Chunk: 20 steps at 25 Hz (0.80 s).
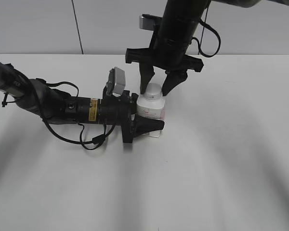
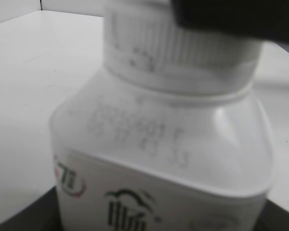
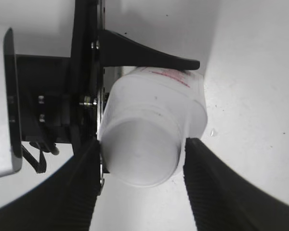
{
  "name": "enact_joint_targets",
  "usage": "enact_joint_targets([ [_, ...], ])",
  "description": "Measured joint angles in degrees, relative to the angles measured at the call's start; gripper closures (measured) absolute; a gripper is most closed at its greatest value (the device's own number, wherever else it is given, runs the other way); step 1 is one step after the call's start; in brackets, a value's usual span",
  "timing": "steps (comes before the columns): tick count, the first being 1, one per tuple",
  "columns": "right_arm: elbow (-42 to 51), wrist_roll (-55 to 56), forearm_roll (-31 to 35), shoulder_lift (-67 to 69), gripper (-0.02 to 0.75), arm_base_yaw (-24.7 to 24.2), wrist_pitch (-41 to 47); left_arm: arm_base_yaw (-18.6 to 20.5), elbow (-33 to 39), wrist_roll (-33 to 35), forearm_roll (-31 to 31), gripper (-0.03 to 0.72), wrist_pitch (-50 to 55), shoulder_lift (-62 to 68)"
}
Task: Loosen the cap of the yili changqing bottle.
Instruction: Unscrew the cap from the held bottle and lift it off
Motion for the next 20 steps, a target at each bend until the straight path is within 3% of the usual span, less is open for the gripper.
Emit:
enact_joint_targets([
  [6, 0.0, 0.0, 0.2, 0.0, 0.353, 0.0, -0.1, 0.0, 0.0, 0.1, 0.0, 0.256, 0.0, 0.0],
  [20, 0.0, -2.0, -0.2, -0.1, 0.355, 0.1, -0.1, 0.0, 0.0, 0.1, 0.3, 0.256, 0.3, 0.0],
])
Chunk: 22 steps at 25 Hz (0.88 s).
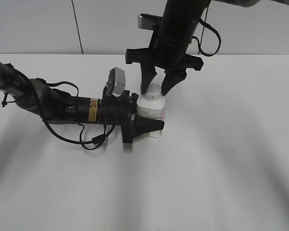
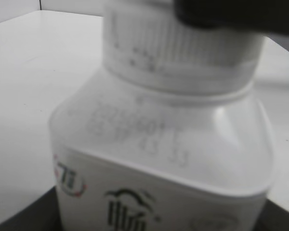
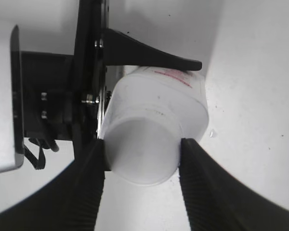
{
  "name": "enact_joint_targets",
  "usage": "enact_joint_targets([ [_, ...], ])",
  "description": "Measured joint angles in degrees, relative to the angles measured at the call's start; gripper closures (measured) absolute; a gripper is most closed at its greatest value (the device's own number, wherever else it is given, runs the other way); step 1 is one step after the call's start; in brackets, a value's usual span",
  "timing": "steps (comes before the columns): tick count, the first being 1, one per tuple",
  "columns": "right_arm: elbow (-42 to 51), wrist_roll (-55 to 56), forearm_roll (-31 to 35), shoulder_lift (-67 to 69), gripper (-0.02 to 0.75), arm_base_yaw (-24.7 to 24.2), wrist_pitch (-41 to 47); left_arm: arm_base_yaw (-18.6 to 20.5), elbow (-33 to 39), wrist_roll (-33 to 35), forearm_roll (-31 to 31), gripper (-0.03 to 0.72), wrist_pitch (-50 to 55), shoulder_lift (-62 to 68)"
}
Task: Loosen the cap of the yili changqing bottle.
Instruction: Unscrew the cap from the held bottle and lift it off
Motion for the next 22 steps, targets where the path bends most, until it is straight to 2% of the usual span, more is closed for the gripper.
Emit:
enact_joint_targets([
  [18, 0.0, -25.1, -1.7, -0.2, 0.36, 0.0, 0.1, 0.0, -0.1, 0.0, 0.1, 0.261, 0.1, 0.0],
  [22, -0.1, -33.5, -1.4, -0.2, 0.36, 0.0, 0.1, 0.0, -0.1, 0.0, 0.1, 0.264, 0.1, 0.0],
])
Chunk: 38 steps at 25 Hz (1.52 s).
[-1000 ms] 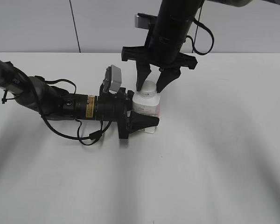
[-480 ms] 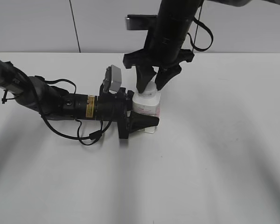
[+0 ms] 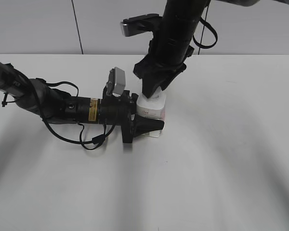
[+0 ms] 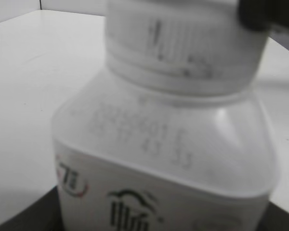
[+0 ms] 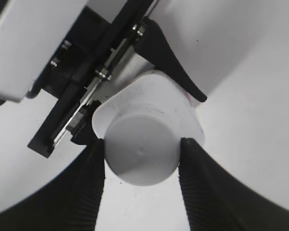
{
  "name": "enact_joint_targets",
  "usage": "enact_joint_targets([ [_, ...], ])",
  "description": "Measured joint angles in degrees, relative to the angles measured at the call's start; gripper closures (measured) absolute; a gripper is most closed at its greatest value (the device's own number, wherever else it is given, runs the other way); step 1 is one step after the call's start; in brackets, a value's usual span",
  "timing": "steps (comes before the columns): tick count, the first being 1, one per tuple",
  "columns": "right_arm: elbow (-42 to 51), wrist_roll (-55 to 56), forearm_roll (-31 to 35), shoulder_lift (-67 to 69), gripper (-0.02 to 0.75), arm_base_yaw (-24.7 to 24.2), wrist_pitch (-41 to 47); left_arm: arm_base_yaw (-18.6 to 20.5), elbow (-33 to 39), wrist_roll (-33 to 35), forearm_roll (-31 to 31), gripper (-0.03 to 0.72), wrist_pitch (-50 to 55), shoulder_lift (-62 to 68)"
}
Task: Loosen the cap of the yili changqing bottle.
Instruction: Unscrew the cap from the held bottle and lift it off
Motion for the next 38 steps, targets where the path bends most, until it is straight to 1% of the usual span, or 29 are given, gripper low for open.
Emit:
enact_joint_targets([
  [5, 0.0, -8.2, 1.2, 0.0, 0.36, 0.0, 0.0, 0.0, 0.0, 0.0, 0.1, 0.27, 0.0, 0.0],
  [21, 0.0, -23.6, 0.8, 0.0, 0.36, -0.3, 0.0, 0.0, 0.0, 0.2, 0.1, 0.276, -0.1, 0.0],
  [33, -0.1, -41.4, 0.8, -0.1, 0.36, -0.5, 0.0, 0.0, 0.0, 0.2, 0.2, 0.277, 0.0, 0.0],
  [38, -0.1, -44.4, 0.5, -0.1, 0.361, -0.5, 0.0, 0.0, 0.0, 0.2, 0.2, 0.277, 0.0, 0.0],
])
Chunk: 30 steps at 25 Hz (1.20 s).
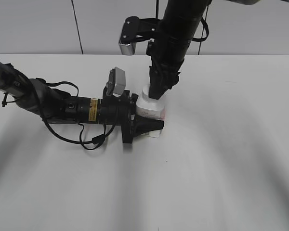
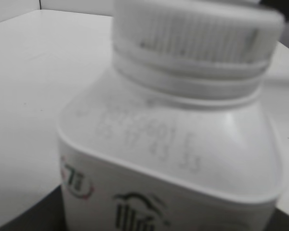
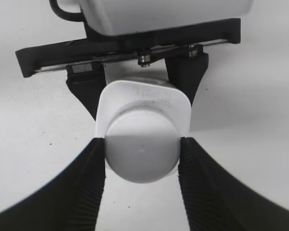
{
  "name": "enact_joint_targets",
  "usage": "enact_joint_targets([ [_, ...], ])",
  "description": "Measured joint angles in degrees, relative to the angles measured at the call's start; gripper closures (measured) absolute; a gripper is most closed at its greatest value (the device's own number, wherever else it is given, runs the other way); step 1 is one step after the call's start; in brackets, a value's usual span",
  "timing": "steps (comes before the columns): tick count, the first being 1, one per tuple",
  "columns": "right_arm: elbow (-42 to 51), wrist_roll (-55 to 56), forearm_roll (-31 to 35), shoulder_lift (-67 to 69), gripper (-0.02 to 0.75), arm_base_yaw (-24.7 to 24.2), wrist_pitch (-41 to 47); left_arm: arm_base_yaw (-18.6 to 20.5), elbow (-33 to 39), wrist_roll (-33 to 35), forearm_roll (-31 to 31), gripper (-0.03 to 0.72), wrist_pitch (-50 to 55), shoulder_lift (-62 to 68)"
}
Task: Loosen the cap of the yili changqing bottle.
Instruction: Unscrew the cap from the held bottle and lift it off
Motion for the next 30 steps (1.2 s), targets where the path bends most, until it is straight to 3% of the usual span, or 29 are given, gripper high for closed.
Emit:
enact_joint_targets([
  [18, 0.0, -0.1, -0.6, -0.1, 0.36, 0.0, 0.0, 0.0, 0.0, 0.0, 0.0, 0.28, 0.0, 0.0],
  [30, 0.1, 5.4, -0.1, -0.1, 0.183, 0.0, 0.0, 0.0, 0.0, -0.1, 0.0, 0.28, 0.1, 0.0],
])
